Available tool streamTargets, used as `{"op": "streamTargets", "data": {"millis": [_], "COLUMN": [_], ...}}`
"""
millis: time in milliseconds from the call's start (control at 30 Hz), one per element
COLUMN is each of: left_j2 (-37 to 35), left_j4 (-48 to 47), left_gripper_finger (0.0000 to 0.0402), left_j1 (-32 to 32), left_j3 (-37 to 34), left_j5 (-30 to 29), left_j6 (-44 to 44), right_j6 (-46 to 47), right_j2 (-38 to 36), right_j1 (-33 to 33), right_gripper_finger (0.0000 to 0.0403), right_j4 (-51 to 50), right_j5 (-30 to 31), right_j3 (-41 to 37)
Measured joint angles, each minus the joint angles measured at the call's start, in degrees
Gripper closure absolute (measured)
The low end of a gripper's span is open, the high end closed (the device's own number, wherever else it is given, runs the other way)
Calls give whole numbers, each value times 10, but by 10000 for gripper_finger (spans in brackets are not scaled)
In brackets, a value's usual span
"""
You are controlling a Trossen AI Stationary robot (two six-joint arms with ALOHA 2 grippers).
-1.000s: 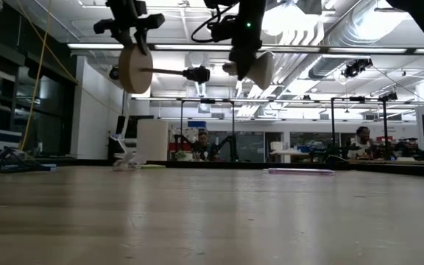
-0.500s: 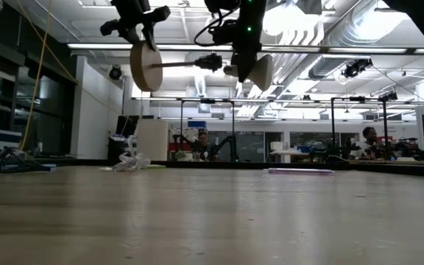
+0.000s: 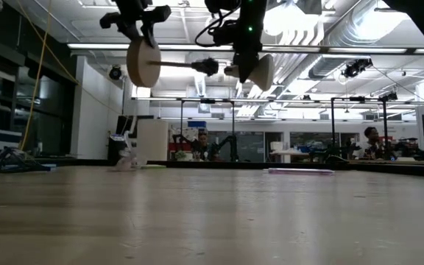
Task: Screw lightbulb
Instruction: Insert the lightbulb into the lamp
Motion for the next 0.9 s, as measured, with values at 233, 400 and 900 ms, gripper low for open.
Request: {"op": "streamTargets", "data": {"millis": [233, 400, 900], "left_j2": [-3, -3, -3], "left_j4": [1, 5, 6], "left_gripper_finger": [283, 283, 283], "left_j1": [-5, -17, -46], "left_j3": [0, 0, 0], "left_j5": [-20, -20, -39], "left_j6": [9, 17, 43], "right_j6": [5, 5, 21], "right_j2": [0, 0, 0], "right_j1": [0, 0, 12], "right_gripper_finger": [257, 257, 257], "right_j4": [13, 22, 46], "right_j5": [-15, -25, -71], "right_j3": [0, 0, 20]}}
